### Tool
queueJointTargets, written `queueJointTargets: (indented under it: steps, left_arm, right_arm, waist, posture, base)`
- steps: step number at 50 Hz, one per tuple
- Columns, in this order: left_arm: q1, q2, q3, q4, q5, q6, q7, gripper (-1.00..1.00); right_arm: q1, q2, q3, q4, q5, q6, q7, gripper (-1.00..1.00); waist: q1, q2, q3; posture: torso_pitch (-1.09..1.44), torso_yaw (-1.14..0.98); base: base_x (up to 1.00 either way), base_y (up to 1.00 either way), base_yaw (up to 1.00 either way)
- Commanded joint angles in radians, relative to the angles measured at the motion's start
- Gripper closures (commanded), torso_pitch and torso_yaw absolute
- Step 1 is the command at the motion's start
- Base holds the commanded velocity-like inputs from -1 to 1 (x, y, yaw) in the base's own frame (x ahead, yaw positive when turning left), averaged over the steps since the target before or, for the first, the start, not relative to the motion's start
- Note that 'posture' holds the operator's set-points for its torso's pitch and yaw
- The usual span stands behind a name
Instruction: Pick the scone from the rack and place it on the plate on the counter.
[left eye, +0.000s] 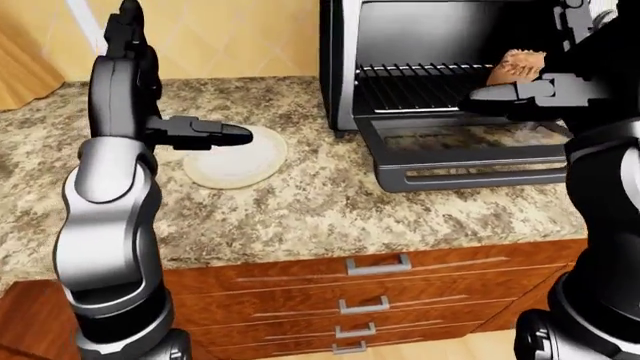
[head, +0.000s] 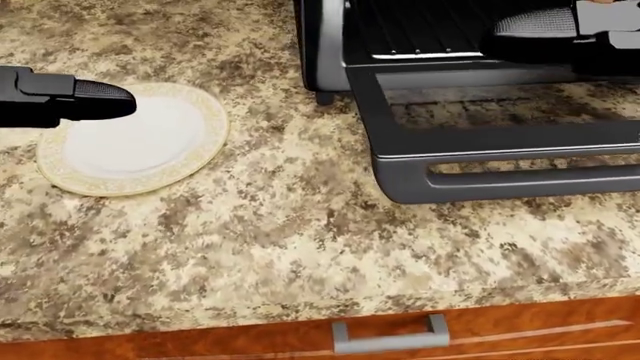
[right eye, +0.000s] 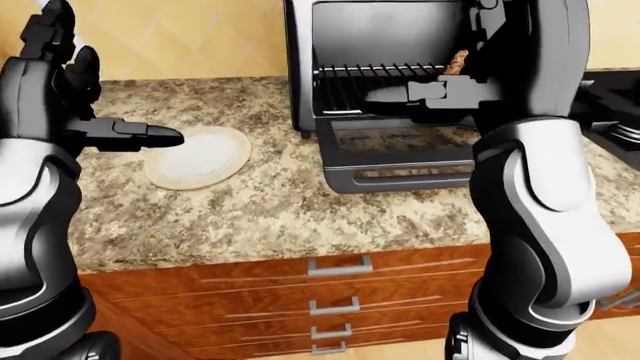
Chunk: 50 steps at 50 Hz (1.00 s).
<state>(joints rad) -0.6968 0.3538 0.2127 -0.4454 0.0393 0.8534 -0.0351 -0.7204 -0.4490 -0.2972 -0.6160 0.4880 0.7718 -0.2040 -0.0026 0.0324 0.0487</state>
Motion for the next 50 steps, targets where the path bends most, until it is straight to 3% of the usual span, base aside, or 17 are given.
queueJointTargets:
  steps: [1,4,7,8,10,18,28,38,47,50]
  left_arm:
    - [-0.026,0.007,0.003,-0.023,0.004,-0.03,0.0,-1.0]
    - [-0.029,0.01,0.006,-0.021,0.005,-0.029,-0.002,-1.0]
    - [-0.023,0.013,0.013,-0.026,0.003,-0.03,-0.003,-1.0]
    - [-0.021,0.014,0.015,-0.025,0.002,-0.031,-0.004,-1.0]
    - [-0.021,0.016,0.016,-0.025,0.001,-0.032,-0.004,-1.0]
    - [-0.032,0.025,0.018,-0.012,-0.004,-0.037,0.0,-1.0]
    - [-0.027,0.019,0.017,0.01,-0.005,-0.064,0.009,-1.0]
    - [-0.016,0.015,0.017,0.016,-0.009,-0.078,0.018,-1.0]
    - [-0.021,0.019,0.017,0.012,-0.01,-0.07,0.017,-1.0]
    - [-0.029,0.019,0.014,0.015,-0.01,-0.068,0.018,-1.0]
  right_arm:
    - [-0.024,-0.017,-0.005,-0.009,-0.012,-0.034,-0.009,-1.0]
    - [-0.022,-0.016,-0.008,-0.005,-0.017,-0.017,-0.021,-1.0]
    - [-0.029,-0.026,-0.013,-0.009,-0.02,-0.01,-0.024,-1.0]
    - [-0.028,-0.029,-0.013,-0.005,-0.024,-0.009,-0.024,-1.0]
    - [-0.032,-0.031,-0.014,-0.007,-0.024,-0.005,-0.027,-1.0]
    - [-0.054,-0.062,-0.035,-0.009,-0.01,0.021,-0.041,-1.0]
    - [-0.059,-0.133,-0.065,0.019,-0.034,0.07,-0.079,-1.0]
    - [-0.082,-0.2,-0.09,0.114,-0.176,0.105,-0.098,-1.0]
    - [-0.157,-0.196,-0.02,0.252,-0.313,0.097,-0.079,-1.0]
    - [-0.176,-0.177,-0.02,0.297,-0.352,0.085,-0.072,-1.0]
  waist:
    - [-0.001,0.001,-0.008]
    - [0.007,-0.027,0.001]
    - [0.019,-0.093,-0.01]
    - [0.022,-0.054,-0.005]
    - [0.02,-0.058,-0.019]
    - [0.015,-0.04,-0.019]
    - [0.012,-0.044,-0.015]
    - [0.021,-0.054,-0.012]
    - [0.022,-0.055,-0.016]
    - [0.021,-0.052,-0.018]
  posture:
    - [0.0,0.0]
    - [0.0,0.0]
    - [0.0,0.0]
    - [0.0,0.0]
    - [0.0,0.0]
    - [0.0,0.0]
    - [0.0,0.0]
    - [0.0,0.0]
    - [0.0,0.0]
    - [0.0,0.0]
  base:
    - [0.0,0.0,0.0]
    - [0.0,0.0,0.0]
    - [0.0,0.0,0.0]
    - [0.0,0.0,0.0]
    - [0.0,0.0,0.0]
    - [0.0,0.0,0.0]
    - [0.0,0.0,0.0]
    - [0.0,0.0,0.0]
    - [0.0,0.0,0.0]
    - [0.0,0.0,0.0]
